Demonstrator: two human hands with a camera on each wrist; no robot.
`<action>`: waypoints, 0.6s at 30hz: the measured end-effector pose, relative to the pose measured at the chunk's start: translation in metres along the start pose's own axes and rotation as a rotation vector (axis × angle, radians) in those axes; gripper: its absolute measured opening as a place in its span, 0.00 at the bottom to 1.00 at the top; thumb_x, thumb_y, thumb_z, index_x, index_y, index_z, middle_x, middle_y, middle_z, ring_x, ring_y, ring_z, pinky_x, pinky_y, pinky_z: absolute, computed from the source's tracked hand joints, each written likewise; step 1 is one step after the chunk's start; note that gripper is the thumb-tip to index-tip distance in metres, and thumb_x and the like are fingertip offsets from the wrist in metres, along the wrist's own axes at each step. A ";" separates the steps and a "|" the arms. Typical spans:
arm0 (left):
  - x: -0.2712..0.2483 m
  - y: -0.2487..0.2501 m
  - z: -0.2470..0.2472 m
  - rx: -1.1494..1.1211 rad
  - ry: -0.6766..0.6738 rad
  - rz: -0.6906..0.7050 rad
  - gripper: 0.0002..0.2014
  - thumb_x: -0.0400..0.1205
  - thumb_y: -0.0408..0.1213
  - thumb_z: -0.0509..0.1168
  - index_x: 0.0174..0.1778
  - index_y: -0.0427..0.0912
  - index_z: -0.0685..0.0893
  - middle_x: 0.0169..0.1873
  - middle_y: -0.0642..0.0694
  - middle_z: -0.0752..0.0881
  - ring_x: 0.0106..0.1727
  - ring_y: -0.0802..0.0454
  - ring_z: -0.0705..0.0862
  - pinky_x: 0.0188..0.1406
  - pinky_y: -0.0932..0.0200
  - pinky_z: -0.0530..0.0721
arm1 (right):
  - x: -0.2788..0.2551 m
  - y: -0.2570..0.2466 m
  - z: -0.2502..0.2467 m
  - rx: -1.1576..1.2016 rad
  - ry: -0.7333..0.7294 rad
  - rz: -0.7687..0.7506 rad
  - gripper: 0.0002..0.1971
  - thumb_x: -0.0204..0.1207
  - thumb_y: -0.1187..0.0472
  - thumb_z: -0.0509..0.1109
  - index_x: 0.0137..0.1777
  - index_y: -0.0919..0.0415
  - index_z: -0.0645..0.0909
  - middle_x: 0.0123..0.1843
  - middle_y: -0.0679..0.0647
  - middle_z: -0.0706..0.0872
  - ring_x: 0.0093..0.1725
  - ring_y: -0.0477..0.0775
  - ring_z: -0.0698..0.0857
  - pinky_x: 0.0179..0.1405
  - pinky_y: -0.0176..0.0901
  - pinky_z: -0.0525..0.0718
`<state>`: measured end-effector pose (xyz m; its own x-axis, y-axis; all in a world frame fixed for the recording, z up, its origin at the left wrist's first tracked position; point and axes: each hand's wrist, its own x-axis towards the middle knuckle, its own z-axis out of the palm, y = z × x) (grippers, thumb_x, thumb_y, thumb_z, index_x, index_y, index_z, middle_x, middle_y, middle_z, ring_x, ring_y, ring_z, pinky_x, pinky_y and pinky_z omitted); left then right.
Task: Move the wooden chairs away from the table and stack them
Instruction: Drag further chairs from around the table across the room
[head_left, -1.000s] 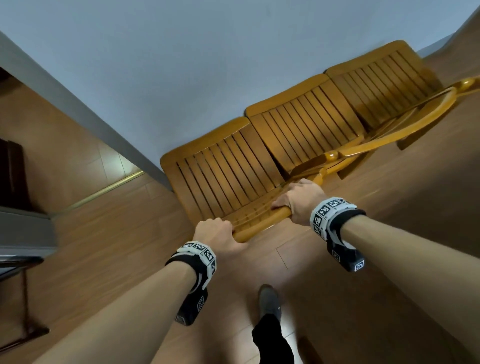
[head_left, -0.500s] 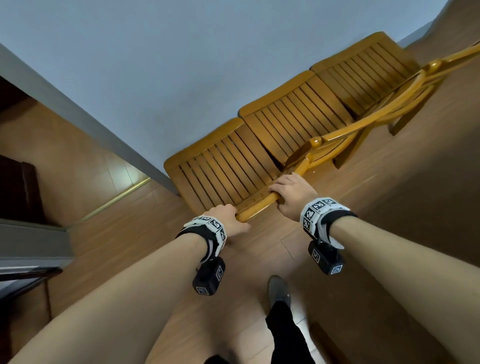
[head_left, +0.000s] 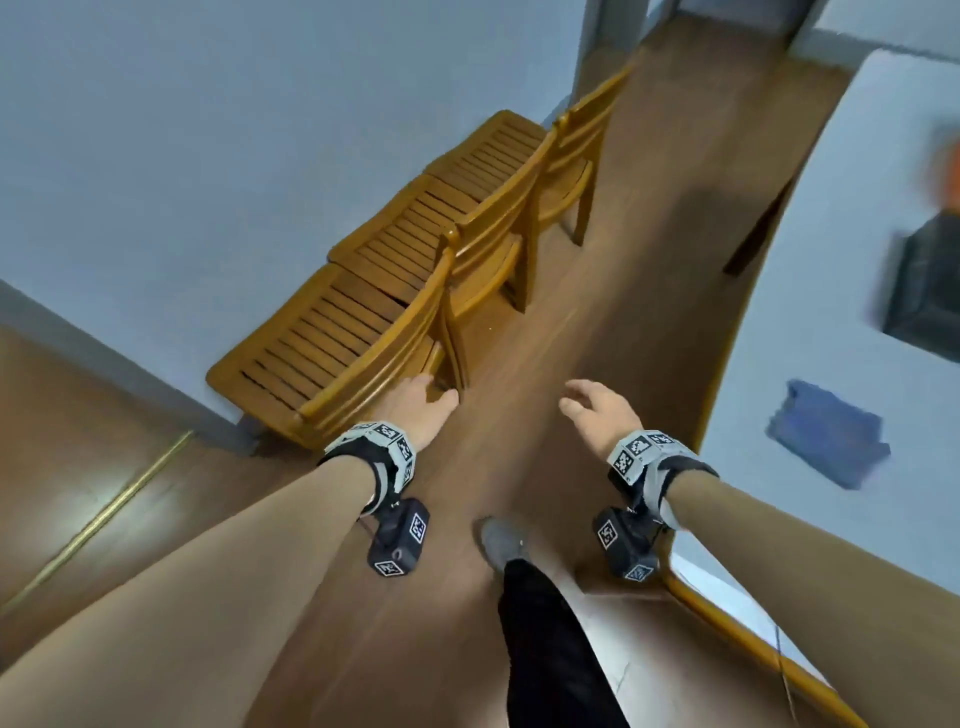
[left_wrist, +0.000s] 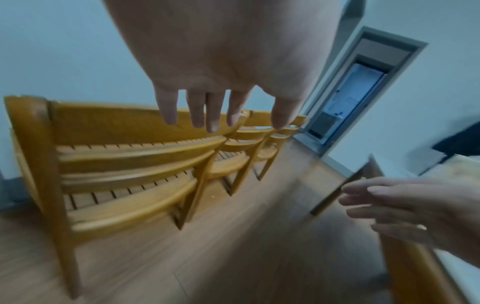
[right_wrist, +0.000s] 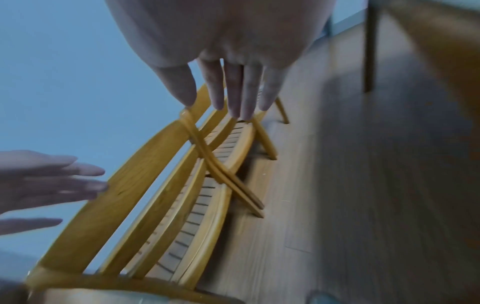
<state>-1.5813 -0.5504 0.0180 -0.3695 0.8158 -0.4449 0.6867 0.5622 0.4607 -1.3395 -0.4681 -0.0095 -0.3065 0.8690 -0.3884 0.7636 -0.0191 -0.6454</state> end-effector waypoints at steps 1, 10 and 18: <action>-0.018 0.010 0.013 -0.034 -0.028 0.034 0.33 0.84 0.60 0.56 0.84 0.48 0.67 0.80 0.46 0.72 0.76 0.44 0.75 0.73 0.49 0.74 | -0.027 0.018 -0.003 0.037 0.048 0.039 0.21 0.84 0.51 0.64 0.76 0.54 0.77 0.75 0.53 0.81 0.72 0.55 0.79 0.75 0.46 0.72; -0.194 0.163 0.194 -0.034 -0.428 0.377 0.24 0.88 0.52 0.57 0.78 0.45 0.76 0.71 0.50 0.80 0.74 0.46 0.76 0.71 0.55 0.70 | -0.296 0.215 -0.045 0.422 0.386 0.472 0.21 0.86 0.53 0.63 0.74 0.60 0.79 0.75 0.57 0.81 0.75 0.57 0.76 0.73 0.42 0.68; -0.369 0.286 0.383 0.112 -0.674 0.619 0.23 0.87 0.53 0.57 0.74 0.45 0.79 0.70 0.46 0.82 0.69 0.45 0.79 0.69 0.52 0.75 | -0.532 0.397 -0.090 0.704 0.768 0.805 0.11 0.81 0.51 0.65 0.58 0.51 0.85 0.64 0.58 0.88 0.64 0.60 0.84 0.66 0.50 0.78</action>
<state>-1.0090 -0.7427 0.0200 0.5030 0.6956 -0.5129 0.7096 0.0063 0.7045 -0.8219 -0.8939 -0.0001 0.6693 0.5467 -0.5031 0.0502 -0.7090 -0.7034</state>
